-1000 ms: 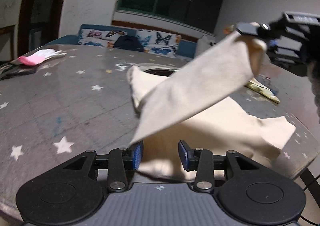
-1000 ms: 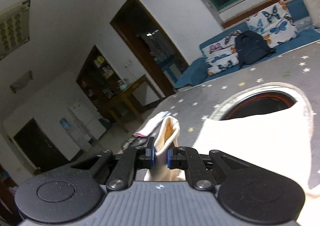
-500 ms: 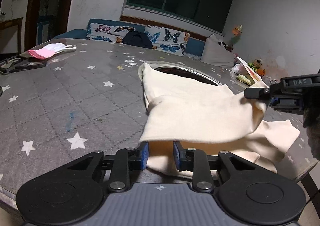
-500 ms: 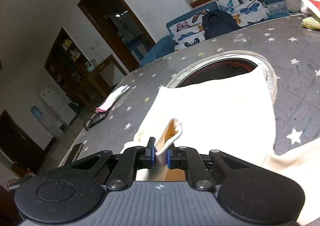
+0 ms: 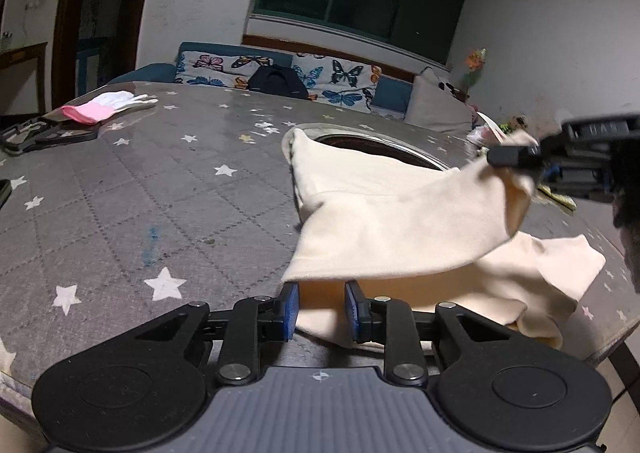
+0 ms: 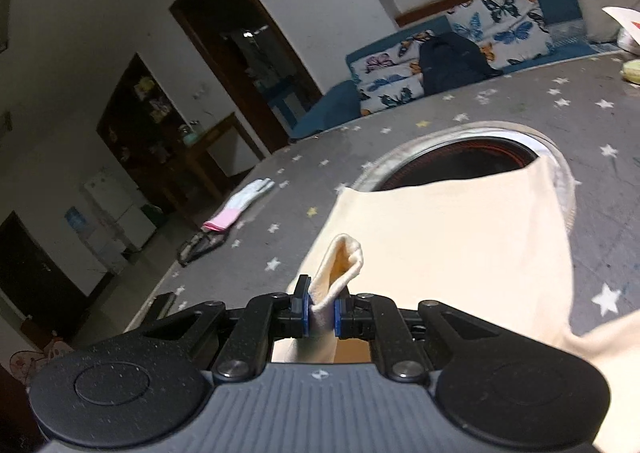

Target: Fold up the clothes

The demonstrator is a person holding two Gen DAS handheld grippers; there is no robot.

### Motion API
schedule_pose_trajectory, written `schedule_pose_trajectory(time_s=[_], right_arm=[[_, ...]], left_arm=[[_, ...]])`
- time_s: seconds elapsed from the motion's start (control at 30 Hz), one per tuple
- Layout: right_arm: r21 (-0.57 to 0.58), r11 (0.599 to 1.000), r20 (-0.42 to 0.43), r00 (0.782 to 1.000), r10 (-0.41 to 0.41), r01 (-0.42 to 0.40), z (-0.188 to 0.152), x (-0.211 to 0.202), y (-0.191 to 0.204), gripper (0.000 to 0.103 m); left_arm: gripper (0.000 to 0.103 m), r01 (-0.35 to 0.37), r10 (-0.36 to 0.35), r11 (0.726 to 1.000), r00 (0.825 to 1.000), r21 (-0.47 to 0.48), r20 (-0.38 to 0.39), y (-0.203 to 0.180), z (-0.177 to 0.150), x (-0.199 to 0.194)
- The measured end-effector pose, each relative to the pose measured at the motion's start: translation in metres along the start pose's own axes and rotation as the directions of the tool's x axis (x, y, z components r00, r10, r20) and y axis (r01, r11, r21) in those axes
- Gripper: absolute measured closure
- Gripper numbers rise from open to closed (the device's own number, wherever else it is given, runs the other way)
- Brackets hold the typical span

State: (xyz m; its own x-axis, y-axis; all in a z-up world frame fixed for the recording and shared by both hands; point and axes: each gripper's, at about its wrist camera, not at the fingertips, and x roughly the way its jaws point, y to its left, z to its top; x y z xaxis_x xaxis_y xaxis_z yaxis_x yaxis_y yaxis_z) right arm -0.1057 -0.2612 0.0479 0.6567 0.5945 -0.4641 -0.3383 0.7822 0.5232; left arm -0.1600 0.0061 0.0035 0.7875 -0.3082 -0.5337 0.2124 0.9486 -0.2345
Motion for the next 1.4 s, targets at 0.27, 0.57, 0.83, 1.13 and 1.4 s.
schedule_pose_trajectory(time_s=[0.27,0.57,0.83,1.13,1.4], right_arm=[[0.009,1.0,-0.004,1.0,0.019,-0.019,0.001,0.003,0.003,0.093],[-0.009,0.992,-0.029,0.991,0.129,-0.129,0.015,0.024,0.038,0.093],[-0.011,0.985,-0.08,0.982,0.169,-0.171,0.012,0.043,0.057,0.093],[-0.03,0.98,-0.05,0.979,0.196,-0.197,0.016,0.031,0.059,0.073],[-0.104,0.994,-0.063,0.997,0.038,-0.044,-0.004,0.022,0.038,0.065]], left_arm=[[0.076,0.022,-0.022,1.0,1.0,0.007,-0.008,-0.004,0.002,-0.003],[0.062,0.085,-0.112,0.977,0.985,0.195,0.13,-0.043,0.009,-0.021],[0.05,0.076,-0.144,0.953,0.964,0.292,0.221,-0.068,0.02,-0.017],[0.098,-0.037,0.0,0.992,0.958,0.123,0.286,-0.02,0.045,-0.02],[0.098,-0.288,0.314,0.949,0.901,-0.131,0.3,0.075,0.06,-0.039]])
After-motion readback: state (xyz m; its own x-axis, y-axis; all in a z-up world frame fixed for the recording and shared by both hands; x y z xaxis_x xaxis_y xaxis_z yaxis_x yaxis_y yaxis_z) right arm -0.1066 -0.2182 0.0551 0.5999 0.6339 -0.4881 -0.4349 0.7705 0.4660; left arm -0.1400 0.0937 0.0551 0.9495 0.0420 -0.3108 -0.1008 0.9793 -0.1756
